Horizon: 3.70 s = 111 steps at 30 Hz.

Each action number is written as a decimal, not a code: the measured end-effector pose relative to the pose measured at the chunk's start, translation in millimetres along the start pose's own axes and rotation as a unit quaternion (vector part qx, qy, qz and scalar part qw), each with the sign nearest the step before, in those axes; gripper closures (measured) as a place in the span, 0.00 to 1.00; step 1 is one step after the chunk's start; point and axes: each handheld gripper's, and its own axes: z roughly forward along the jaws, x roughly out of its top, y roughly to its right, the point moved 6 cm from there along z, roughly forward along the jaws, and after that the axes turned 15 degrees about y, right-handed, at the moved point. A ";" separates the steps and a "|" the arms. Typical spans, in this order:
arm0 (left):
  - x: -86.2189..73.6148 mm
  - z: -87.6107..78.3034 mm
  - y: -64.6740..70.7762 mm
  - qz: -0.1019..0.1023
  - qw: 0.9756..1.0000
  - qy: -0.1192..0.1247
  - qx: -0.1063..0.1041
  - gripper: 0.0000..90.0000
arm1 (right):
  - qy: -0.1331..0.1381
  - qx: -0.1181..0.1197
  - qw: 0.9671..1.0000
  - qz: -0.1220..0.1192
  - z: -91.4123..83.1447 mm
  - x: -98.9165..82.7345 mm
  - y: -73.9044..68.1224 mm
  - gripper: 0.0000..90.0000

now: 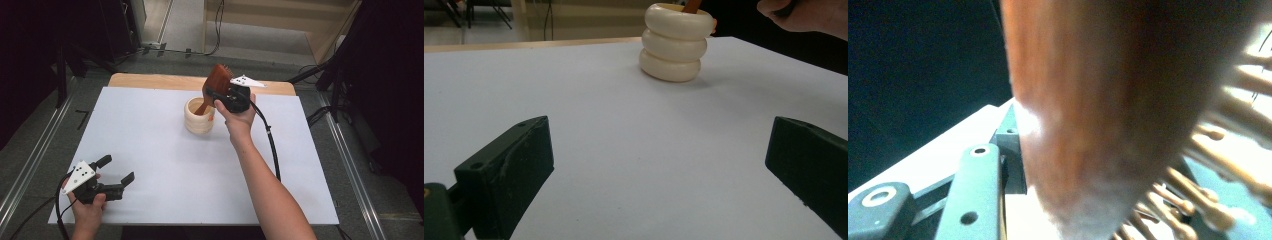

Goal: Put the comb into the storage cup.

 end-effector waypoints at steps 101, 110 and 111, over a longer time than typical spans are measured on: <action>-0.8 1.8 0.6 0.003 1.000 -0.003 -0.002 0.00 | -0.035 -0.024 0.999 0.015 -11.8 -15.5 17.4 0.00; -0.9 1.9 1.0 0.004 1.000 -0.004 -0.001 0.00 | -0.031 -0.023 0.999 0.009 -23.9 -12.8 18.2 0.00; -1.0 2.2 1.1 0.004 1.000 -0.004 -0.001 0.00 | -0.031 -0.021 0.999 0.006 -26.4 -12.0 17.3 0.00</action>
